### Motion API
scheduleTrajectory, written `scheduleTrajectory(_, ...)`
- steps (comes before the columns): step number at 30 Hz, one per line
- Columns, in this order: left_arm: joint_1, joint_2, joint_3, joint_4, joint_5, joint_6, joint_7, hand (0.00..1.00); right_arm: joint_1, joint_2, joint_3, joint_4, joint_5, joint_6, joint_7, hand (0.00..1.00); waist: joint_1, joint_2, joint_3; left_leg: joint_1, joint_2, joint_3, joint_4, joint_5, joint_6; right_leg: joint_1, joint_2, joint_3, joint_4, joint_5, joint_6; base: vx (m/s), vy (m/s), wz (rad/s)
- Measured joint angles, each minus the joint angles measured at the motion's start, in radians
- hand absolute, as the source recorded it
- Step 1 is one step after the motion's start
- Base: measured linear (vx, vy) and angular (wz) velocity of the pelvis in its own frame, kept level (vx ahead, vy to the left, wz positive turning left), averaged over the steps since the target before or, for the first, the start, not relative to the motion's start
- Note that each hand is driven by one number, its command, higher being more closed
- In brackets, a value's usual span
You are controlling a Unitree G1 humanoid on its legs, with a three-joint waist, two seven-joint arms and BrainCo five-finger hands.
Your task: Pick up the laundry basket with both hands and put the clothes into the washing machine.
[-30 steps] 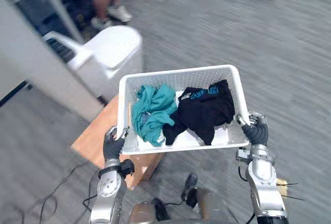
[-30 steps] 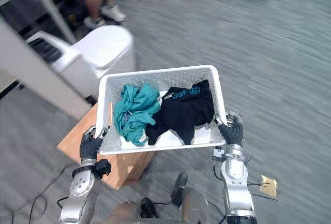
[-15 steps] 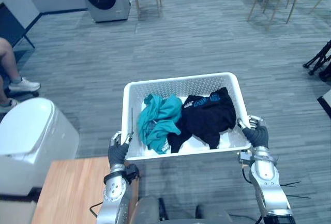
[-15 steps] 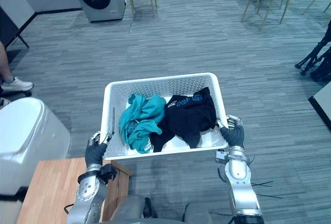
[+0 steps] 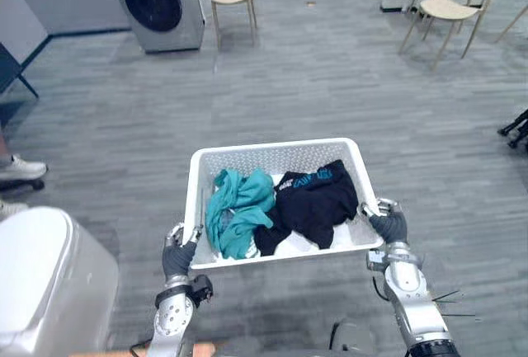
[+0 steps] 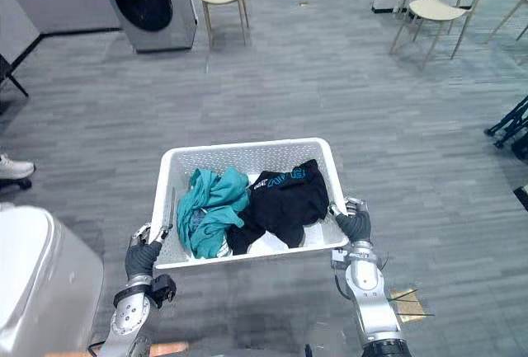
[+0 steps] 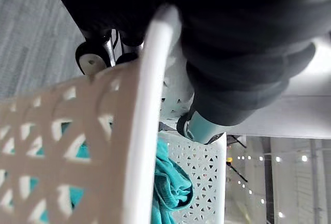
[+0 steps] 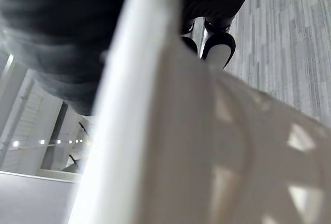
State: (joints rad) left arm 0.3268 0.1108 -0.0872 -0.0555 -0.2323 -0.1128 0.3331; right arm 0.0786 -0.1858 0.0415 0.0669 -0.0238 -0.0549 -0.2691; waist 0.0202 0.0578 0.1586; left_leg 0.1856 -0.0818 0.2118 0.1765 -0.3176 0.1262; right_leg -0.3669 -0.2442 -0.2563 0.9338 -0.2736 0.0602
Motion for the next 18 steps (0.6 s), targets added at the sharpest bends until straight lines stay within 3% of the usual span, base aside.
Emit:
scheduleTrajectory(1,-0.005,0.004,0.000,0.000,0.000,0.000,0.000,1.00,-0.001,-0.001,0.000,-0.005,0.000,0.000,0.001,1.00,-0.007,0.001,-0.001,0.015,0.001,-0.007,-0.014,-0.003,-0.006,-0.028,0.010,-0.022,-0.076,0.007,-0.003,0.53,0.029,0.30)
scheduleTrajectory(2,-0.025,0.011,-0.003,0.005,0.000,0.000,0.000,1.00,-0.002,-0.009,-0.001,-0.009,0.003,0.000,0.000,1.00,-0.026,0.004,0.006,0.053,0.014,-0.022,-0.038,-0.018,-0.033,-0.069,0.051,-0.046,-0.298,0.069,-0.008,0.54,-0.013,0.44)
scheduleTrajectory(3,-0.056,0.020,-0.004,0.020,0.001,0.001,0.000,1.00,-0.001,-0.018,-0.001,-0.010,0.004,0.000,0.000,1.00,-0.036,0.006,0.019,0.089,0.025,-0.036,-0.046,-0.027,-0.050,-0.076,0.089,-0.043,-0.548,0.176,0.006,0.57,-0.036,0.52)
scheduleTrajectory(4,-0.068,0.028,-0.004,0.022,0.003,0.002,0.000,1.00,-0.001,-0.018,-0.001,-0.011,0.004,0.000,0.000,1.00,-0.047,-0.004,0.022,0.107,0.024,-0.044,-0.052,-0.031,-0.057,-0.080,0.096,-0.038,-0.666,0.229,0.031,0.73,-0.104,0.65)
scheduleTrajectory(5,-0.084,0.044,-0.005,0.023,0.010,0.002,0.000,1.00,-0.001,-0.019,-0.001,-0.017,0.004,0.000,0.000,1.00,-0.068,-0.024,0.028,0.155,0.014,-0.075,-0.071,-0.051,-0.093,-0.106,0.099,-0.036,-0.775,0.269,0.036,0.64,-0.113,0.52)
scheduleTrajectory(6,-0.085,0.053,-0.007,0.023,0.011,0.002,0.000,1.00,-0.001,-0.019,-0.001,-0.019,0.004,0.000,0.000,1.00,-0.075,-0.040,0.027,0.207,0.008,-0.086,-0.079,-0.066,-0.120,-0.117,0.103,-0.047,-0.798,0.281,0.009,1.00,-0.212,0.46)
scheduleTrajectory(7,-0.084,0.028,-0.008,0.030,0.010,0.005,0.001,1.00,0.003,-0.034,-0.001,-0.025,0.004,0.000,0.000,1.00,-0.084,-0.018,0.008,0.278,0.031,-0.112,-0.086,-0.082,-0.149,-0.123,0.138,-0.031,-0.759,0.410,-0.133,0.80,-0.174,0.14)
scheduleTrajectory(8,-0.082,0.011,-0.008,0.031,0.010,0.006,0.001,1.00,0.003,-0.044,-0.001,-0.025,0.004,0.000,0.000,1.00,-0.083,0.012,-0.004,0.282,0.055,-0.115,-0.073,-0.082,-0.149,-0.128,0.152,-0.040,-0.728,0.451,-0.149,1.03,-0.212,-0.05)
scheduleTrajectory(9,-0.087,-0.011,-0.008,0.032,0.011,0.006,0.002,1.00,0.001,-0.057,-0.004,-0.025,0.004,0.001,-0.001,1.00,-0.076,0.059,-0.008,0.264,0.104,-0.107,0.034,-0.071,-0.169,-0.131,0.173,-0.068,-0.659,0.498,-0.170,0.71,-0.135,-0.29)
scheduleTrajectory(10,-0.092,-0.021,-0.008,0.042,0.011,0.006,0.002,1.00,0.000,-0.064,-0.005,-0.025,0.004,0.004,-0.001,1.00,-0.067,0.088,-0.008,0.223,0.136,-0.092,0.157,-0.044,-0.210,-0.128,0.196,-0.076,-0.608,0.437,-0.175,0.84,-0.189,-0.37)
scheduleTrajectory(11,-0.106,-0.022,-0.008,0.065,0.010,0.006,0.002,1.00,-0.001,-0.064,-0.005,-0.026,0.004,0.008,-0.001,1.00,-0.060,0.094,-0.003,0.123,0.171,-0.055,0.406,0.106,-0.265,-0.101,0.209,-0.067,-0.553,0.356,-0.174,0.64,-0.162,-0.33)
scheduleTrajectory(12,-0.106,-0.024,-0.008,0.078,0.010,0.007,0.002,1.00,-0.001,-0.064,-0.005,-0.026,0.004,0.015,-0.001,1.00,-0.055,0.094,0.000,0.078,0.195,-0.026,0.519,0.250,-0.270,-0.067,0.218,-0.058,-0.551,0.325,-0.169,0.91,-0.198,-0.27)
scheduleTrajectory(13,-0.096,-0.032,-0.015,0.090,0.008,0.009,0.002,1.00,0.001,-0.060,-0.006,-0.026,0.004,0.025,-0.010,1.00,-0.042,0.099,0.010,-0.048,0.287,0.010,0.863,0.280,-0.246,0.059,0.245,-0.045,-0.590,0.273,-0.154,0.72,-0.127,-0.23)
scheduleTrajectory(15,-0.085,-0.028,-0.017,0.090,0.008,0.005,0.002,1.00,0.000,-0.057,-0.006,-0.045,0.004,0.025,-0.015,1.00,-0.017,0.080,0.028,-0.184,0.332,0.063,1.052,0.186,-0.166,0.228,0.261,0.000,-0.668,0.221,-0.147,0.82,-0.059,-0.43)
scheduleTrajectory(16,-0.074,-0.026,-0.017,0.087,0.008,-0.002,0.002,1.00,-0.002,-0.057,-0.006,-0.082,0.005,0.025,-0.015,1.00,0.004,0.064,0.037,-0.285,0.321,0.080,1.013,0.113,-0.140,0.342,0.257,0.038,-0.757,0.207,-0.132,0.68,0.008,-0.52)
scheduleTrajectory(18,-0.064,-0.027,-0.017,0.073,0.008,-0.006,0.002,1.00,-0.011,-0.057,-0.006,-0.102,0.006,0.013,-0.015,1.00,0.013,0.060,0.037,-0.387,0.298,0.090,0.858,0.066,-0.128,0.426,0.243,0.056,-0.830,0.196,-0.114,0.52,0.072,-0.32)
